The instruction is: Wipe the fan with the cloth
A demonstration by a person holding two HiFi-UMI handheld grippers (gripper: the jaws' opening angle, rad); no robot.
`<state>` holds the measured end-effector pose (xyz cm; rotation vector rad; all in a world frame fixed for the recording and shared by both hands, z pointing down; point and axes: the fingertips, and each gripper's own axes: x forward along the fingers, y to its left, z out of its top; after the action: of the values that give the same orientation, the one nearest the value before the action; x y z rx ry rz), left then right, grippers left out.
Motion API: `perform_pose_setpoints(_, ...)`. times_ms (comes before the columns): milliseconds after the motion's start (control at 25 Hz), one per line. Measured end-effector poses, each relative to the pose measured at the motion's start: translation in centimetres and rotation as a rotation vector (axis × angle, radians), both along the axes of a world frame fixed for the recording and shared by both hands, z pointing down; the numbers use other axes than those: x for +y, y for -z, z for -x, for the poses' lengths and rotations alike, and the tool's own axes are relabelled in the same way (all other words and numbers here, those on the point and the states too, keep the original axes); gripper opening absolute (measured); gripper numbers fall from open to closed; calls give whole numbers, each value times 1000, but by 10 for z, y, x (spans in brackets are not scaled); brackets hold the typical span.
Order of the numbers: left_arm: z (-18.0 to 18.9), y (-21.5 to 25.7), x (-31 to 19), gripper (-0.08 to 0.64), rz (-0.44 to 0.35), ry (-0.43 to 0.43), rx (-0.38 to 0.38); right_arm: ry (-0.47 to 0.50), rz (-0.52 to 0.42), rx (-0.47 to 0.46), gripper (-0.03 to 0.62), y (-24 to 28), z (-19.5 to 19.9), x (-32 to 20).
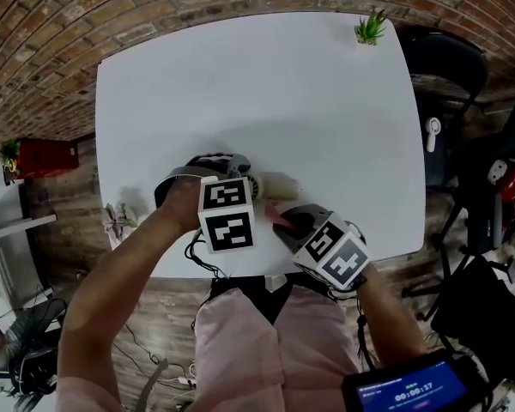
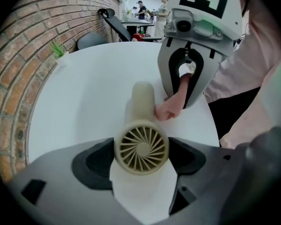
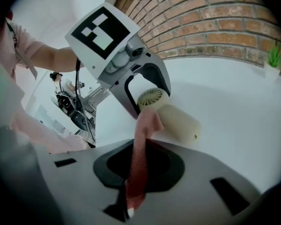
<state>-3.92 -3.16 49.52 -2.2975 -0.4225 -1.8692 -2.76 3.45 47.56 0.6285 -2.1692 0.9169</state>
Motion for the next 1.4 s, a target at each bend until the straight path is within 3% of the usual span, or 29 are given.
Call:
perform_pose_setpoints(360,0,-1,1,368,29,-4,-2,-119,21,-1,37,-9,15,-15)
perform_pose_setpoints(840,1,-3,1,368,26,-30,-21,-337,90,-17,37,-16,-1,-24)
perform_pose_setpoints(1400,-2,-4,4,368,35,-52,-47,-402,100,20,37,-17,-30,-20)
